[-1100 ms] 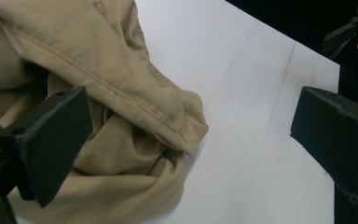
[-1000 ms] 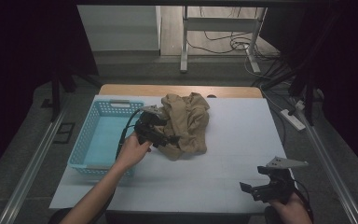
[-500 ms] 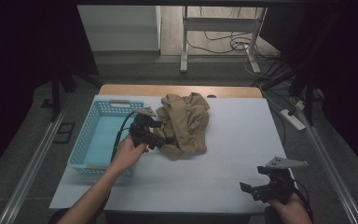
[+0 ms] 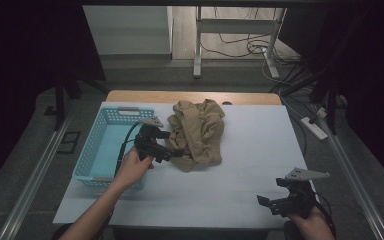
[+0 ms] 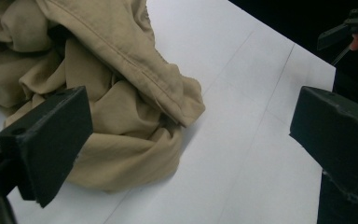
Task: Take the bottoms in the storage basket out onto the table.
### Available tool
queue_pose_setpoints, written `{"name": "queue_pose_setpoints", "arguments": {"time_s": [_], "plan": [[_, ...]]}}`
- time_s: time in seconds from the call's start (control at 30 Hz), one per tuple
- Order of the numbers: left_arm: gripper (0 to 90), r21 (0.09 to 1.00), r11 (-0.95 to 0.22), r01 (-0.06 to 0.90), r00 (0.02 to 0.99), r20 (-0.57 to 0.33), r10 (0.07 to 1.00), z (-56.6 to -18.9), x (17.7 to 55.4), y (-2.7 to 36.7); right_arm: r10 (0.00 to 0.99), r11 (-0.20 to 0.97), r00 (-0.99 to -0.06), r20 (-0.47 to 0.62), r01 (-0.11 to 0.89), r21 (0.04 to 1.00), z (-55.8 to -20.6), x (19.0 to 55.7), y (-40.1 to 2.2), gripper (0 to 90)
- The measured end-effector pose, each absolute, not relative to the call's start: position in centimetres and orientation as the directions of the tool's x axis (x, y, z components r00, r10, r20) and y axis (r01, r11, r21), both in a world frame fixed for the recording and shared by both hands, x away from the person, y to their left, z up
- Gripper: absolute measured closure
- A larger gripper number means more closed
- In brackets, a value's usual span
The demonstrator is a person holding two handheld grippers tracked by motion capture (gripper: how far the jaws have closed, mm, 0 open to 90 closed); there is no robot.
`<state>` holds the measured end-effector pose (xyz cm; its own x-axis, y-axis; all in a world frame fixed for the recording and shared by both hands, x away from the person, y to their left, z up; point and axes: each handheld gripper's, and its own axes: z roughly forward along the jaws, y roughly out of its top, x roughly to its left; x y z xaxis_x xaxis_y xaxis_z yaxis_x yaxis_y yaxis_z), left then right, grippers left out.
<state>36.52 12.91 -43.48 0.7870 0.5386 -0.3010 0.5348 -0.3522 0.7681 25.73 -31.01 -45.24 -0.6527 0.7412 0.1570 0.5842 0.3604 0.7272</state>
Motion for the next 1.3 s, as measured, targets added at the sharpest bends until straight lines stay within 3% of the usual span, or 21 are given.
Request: {"name": "queue_pose_setpoints", "arguments": {"time_s": [0.73, 1.3], "plan": [[0.0, 0.767, -0.388, 0.511, 0.794, -0.25, 0.553, -43.0, 34.5, 13.8, 0.741, 0.362, -0.653, 0.157, 0.585, 0.726, -45.2, 25.7, -31.0, 1.3], [0.1, 0.754, -0.372, 0.542, 0.786, -0.297, 0.543, -43.1, 33.0, 15.8, 0.743, 0.359, -0.651, 0.159, 0.586, 0.726, -45.2, 25.7, -31.0, 1.2]]}}
